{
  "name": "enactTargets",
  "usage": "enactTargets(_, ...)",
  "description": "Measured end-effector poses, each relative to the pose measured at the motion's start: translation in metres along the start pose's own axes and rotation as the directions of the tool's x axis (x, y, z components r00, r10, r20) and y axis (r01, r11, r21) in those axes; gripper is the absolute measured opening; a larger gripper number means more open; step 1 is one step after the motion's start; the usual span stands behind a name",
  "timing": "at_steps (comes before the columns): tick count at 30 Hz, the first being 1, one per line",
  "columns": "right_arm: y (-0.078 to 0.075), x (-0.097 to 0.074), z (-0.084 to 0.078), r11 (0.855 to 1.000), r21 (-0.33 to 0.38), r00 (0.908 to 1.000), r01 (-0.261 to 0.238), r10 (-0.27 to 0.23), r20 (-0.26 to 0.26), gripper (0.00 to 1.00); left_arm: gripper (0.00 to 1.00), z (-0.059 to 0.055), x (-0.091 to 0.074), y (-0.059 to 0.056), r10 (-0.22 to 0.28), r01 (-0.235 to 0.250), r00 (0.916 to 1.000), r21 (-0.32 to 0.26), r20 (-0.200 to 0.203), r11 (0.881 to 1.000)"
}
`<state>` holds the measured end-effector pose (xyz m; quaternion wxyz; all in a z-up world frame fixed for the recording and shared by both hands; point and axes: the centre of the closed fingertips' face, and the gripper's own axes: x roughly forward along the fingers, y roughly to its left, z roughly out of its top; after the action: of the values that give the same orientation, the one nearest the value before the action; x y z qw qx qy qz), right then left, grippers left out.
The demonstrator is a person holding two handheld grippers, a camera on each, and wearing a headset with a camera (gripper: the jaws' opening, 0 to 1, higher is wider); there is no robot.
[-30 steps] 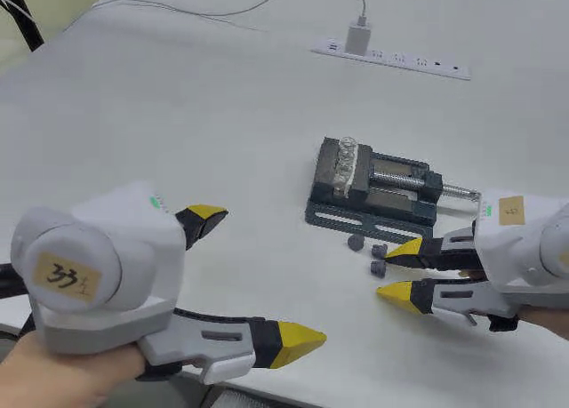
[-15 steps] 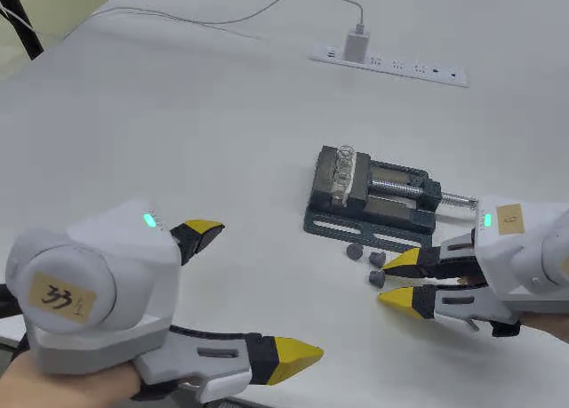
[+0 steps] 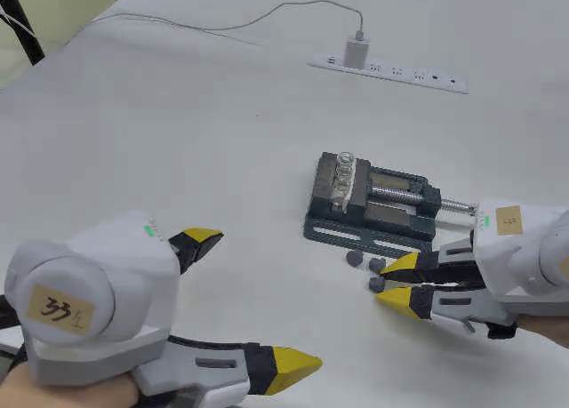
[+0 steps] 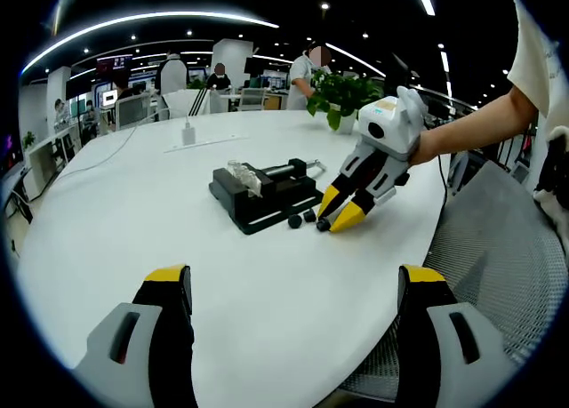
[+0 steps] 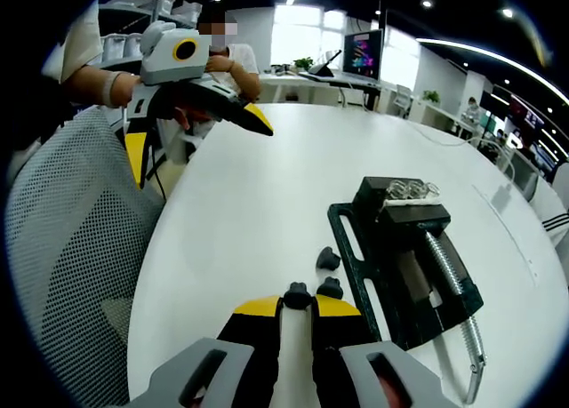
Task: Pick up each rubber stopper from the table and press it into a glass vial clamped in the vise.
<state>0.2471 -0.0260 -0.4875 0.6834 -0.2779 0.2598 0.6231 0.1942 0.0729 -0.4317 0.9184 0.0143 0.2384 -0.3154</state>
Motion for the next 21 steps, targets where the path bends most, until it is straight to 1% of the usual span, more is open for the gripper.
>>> enactTargets(4, -0.001, 0.0, 0.001, 1.0, -0.012, 1.0, 0.008, -0.008, 0.002, 0.08, 0.95, -0.001, 0.001, 0.0, -0.001, 0.001, 1.0, 0.0, -0.004, 1.0)
enactTargets(7, -0.002, -0.003, 0.004, 1.0, -0.003, 0.9999, 0.007, -0.007, 0.009, 0.08, 0.95, -0.001, 0.002, -0.001, -0.005, 0.005, 1.0, 0.006, -0.005, 1.0)
enactTargets(11, -0.002, -0.012, 0.009, 1.0, 0.001, 0.9999, -0.003, 0.002, 0.015, 0.08, 0.95, 0.002, 0.005, -0.003, -0.015, 0.015, 0.9999, 0.024, 0.004, 1.0)
enactTargets(15, 0.002, -0.022, 0.011, 1.0, 0.006, 0.9998, -0.016, 0.016, 0.015, 0.08, 0.93, 0.006, 0.009, -0.005, -0.029, 0.028, 0.9995, 0.044, 0.009, 0.999)
enactTargets(17, 0.005, -0.028, 0.013, 1.0, 0.003, 0.9997, -0.021, 0.021, 0.015, 0.08, 0.92, 0.009, 0.012, -0.007, -0.043, 0.042, 0.9991, 0.074, 0.006, 0.996)
enactTargets(18, 0.006, -0.031, 0.014, 1.0, 0.004, 0.9996, -0.025, 0.025, 0.015, 0.08, 0.91, 0.01, 0.014, -0.008, -0.052, 0.052, 0.9986, 0.109, -0.002, 0.993)
enactTargets(20, 0.009, -0.036, 0.016, 0.999, 0.008, 0.9993, -0.032, 0.032, 0.018, 0.08, 0.9, 0.012, 0.017, -0.011, -0.063, 0.063, 0.998, 0.129, -0.007, 0.99)
enactTargets(21, 0.011, -0.04, 0.018, 0.999, 0.009, 0.9992, -0.035, 0.034, 0.019, 0.08, 0.89, 0.015, 0.019, -0.013, -0.078, 0.078, 0.9969, 0.148, -0.006, 0.986)
